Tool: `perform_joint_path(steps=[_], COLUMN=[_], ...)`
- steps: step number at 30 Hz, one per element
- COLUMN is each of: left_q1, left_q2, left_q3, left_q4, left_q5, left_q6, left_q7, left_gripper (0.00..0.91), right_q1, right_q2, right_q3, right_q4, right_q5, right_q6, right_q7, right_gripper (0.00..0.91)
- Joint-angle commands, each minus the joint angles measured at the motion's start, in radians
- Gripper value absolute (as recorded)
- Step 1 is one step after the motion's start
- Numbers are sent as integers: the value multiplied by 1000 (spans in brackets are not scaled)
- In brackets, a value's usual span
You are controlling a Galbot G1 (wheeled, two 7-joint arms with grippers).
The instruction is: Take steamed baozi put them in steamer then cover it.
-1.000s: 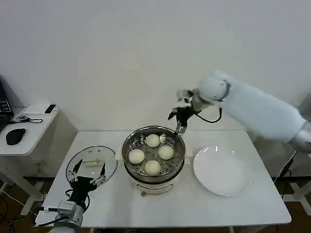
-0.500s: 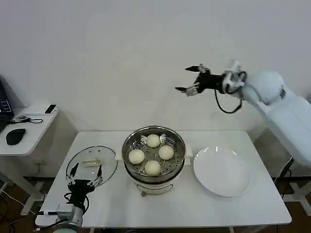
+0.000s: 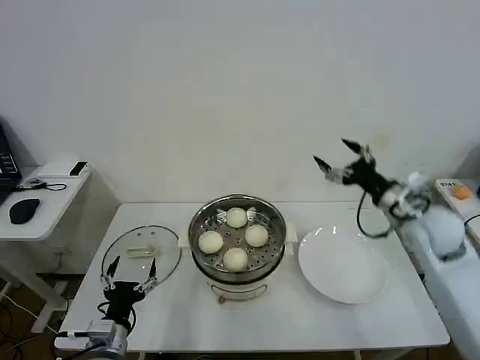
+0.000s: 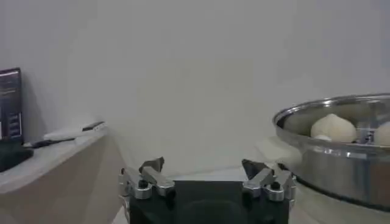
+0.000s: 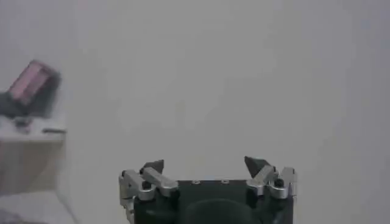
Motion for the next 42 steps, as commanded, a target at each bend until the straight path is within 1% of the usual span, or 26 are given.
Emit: perform_joint_path(steps=[1,3,5,7,9,11,12,14,15,19,21,23,25,27,33,42], left_q1=[-4,-7,-6,-8,-22,-42,-53,-79,-89,-157,-172,-191,-221,-252,-299,-374], left_q2=[7,9,12,15,16,31,40,69,82,147,164,184,192,187,198,193], left_q3=[-1,1,2,4,3,8,14,43,65,113,121,139,131,119,122,124], left_q4=[8,25,34,45,67,87,96,119,126,186,204,244,311,362,448,576], left_q5=[107,160,221,368,535,659,739,879,906,1053,1090,1140,1180,1177,1187,1218], left_q6=[-2,-12,-11,-2,-8,-18,-19,14,39,38,37,37,-11,-48,-49,-42], left_q7=[-4,-6,-12,-27,-34,-49,-50,-77,-84,-45,-12,-24,-21,-26,-26,-50], left_gripper=[907,907,907,907,907,907,907,907,907,907,907,907,907,907,907,907], right_q1=[-528,-563,-575,-577,-568,-559,-548,-525,-515,-510,-511,-509,-514,-520,-523,-516], right_q2=[270,295,308,305,290,287,292,315,330,350,353,358,356,359,377,395], right_q3=[239,226,223,219,201,192,188,190,190,172,171,177,177,181,196,197], right_q4=[83,65,56,56,75,92,103,113,113,111,114,118,124,128,131,121], right_q5=[-35,-82,-100,-111,-119,-119,-119,-123,-124,-143,-151,-156,-159,-167,-176,-204], right_q6=[151,181,185,182,176,166,157,140,137,138,141,140,138,139,142,141], right_q7=[87,88,93,102,107,108,108,107,107,105,104,105,106,106,107,107], right_gripper=[907,907,907,907,907,907,907,907,907,907,907,907,907,907,907,907])
